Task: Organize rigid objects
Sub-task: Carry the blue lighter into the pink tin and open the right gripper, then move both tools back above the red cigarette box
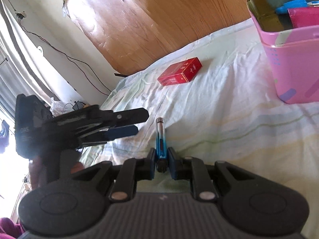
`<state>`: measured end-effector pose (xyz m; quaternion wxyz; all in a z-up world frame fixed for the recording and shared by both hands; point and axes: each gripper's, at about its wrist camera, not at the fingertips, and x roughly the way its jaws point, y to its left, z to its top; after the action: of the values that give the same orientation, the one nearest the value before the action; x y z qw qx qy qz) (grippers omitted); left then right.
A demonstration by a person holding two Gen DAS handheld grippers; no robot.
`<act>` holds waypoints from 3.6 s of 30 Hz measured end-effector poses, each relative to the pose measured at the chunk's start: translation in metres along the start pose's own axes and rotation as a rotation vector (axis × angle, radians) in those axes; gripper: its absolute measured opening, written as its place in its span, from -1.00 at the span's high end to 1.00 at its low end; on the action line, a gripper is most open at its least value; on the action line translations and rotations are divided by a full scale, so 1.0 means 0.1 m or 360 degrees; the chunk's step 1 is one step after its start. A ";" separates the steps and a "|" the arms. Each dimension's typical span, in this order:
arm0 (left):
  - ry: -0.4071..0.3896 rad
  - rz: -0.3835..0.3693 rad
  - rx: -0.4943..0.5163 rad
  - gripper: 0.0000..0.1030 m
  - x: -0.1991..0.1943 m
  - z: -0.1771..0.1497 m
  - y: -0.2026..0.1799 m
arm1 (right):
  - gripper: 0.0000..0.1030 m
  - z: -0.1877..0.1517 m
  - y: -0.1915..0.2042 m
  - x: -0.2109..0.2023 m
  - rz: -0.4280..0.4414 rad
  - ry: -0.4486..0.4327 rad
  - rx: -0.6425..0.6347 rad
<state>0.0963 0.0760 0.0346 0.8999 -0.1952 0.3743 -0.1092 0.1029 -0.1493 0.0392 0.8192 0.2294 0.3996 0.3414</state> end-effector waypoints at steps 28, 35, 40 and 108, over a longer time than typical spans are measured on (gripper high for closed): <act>-0.0008 -0.0274 0.0481 0.17 0.85 0.56 -1.79 | 0.73 0.48 -0.34 -1.01 -0.0403 -0.0684 -0.0216; 0.0074 -0.0189 0.0525 0.16 1.30 0.61 -2.02 | 0.73 0.78 -0.63 -0.91 -0.0580 -0.0583 -0.0188; 0.0106 -0.0088 0.0589 0.12 1.53 0.63 -2.15 | 0.69 1.00 -0.82 -0.79 -0.0689 -0.0453 -0.0195; -0.0304 0.0635 0.0525 -0.26 0.42 0.32 -0.30 | 0.18 0.28 0.50 -0.22 -0.0705 -0.0438 -0.0410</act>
<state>0.1466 0.0430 0.0419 0.9545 0.0220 0.2958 0.0298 0.0972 -0.1353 0.0986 0.9428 0.0748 0.2784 0.1677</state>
